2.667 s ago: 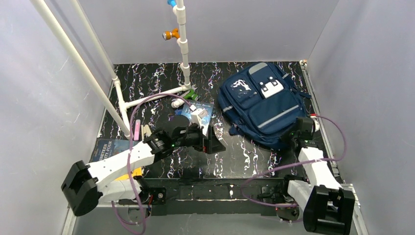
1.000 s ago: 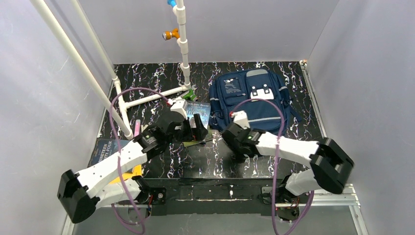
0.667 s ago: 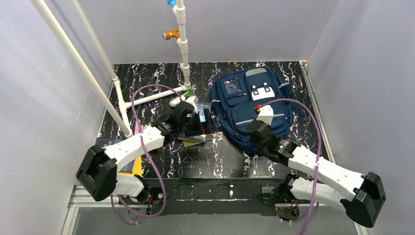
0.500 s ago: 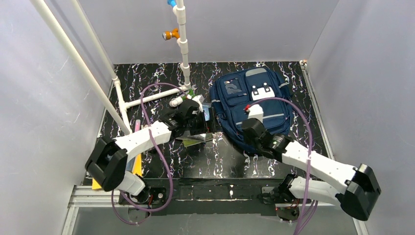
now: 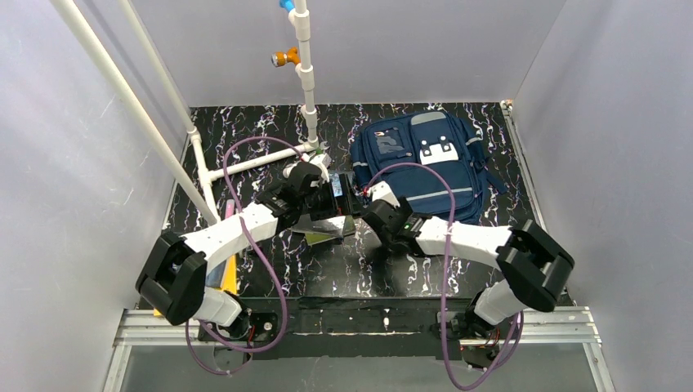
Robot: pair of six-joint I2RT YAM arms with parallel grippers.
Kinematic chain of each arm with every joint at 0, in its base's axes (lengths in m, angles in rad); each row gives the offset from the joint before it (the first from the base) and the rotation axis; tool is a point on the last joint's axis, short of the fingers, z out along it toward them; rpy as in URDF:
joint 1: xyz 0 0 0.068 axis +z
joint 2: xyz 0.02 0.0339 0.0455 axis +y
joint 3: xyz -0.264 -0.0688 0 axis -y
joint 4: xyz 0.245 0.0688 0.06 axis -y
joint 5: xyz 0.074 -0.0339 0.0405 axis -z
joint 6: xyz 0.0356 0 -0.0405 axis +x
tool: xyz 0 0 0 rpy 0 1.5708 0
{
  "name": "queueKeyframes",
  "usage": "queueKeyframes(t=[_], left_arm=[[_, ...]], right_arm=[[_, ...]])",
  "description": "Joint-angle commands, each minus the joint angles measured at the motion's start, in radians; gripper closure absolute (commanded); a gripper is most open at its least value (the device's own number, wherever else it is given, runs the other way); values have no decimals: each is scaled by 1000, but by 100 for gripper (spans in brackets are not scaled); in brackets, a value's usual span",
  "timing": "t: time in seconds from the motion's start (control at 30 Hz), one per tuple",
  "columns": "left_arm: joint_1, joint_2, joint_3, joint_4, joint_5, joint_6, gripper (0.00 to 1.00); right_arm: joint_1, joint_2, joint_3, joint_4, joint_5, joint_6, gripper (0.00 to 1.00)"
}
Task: Pack the student bag
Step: Unzip the student bag at the center of the board.
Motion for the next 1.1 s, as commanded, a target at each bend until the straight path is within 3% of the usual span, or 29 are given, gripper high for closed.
queueKeyframes(t=[0.0, 0.03, 0.07, 0.27, 0.4, 0.57, 0.67, 0.83, 1.07], left_arm=[[0, -92, -61, -15, -27, -6, 2], [1, -98, -64, -20, -33, -3, 2], [2, -97, -62, -24, -31, 0, 2], [28, -48, -33, 56, 70, -26, 2], [56, 17, 19, 94, 121, -34, 1], [103, 104, 52, 303, 232, -28, 13], [130, 178, 89, 362, 320, 30, 18], [131, 236, 110, 419, 419, 182, 19], [132, 290, 108, 464, 443, 305, 26]], right_arm=[[2, 65, 14, 80, 299, 41, 52], [3, 51, 11, 92, 300, 37, 79], [3, 28, 9, 101, 296, 34, 99], [0, -204, -52, 208, 109, -27, 99], [-9, -267, -18, 113, 41, -3, 99], [-17, -319, -45, 88, 57, -10, 99], [-31, -347, -32, 66, 39, -9, 99], [-48, -381, -23, 62, -8, 15, 99], [-65, -392, -3, 55, -36, 16, 99]])
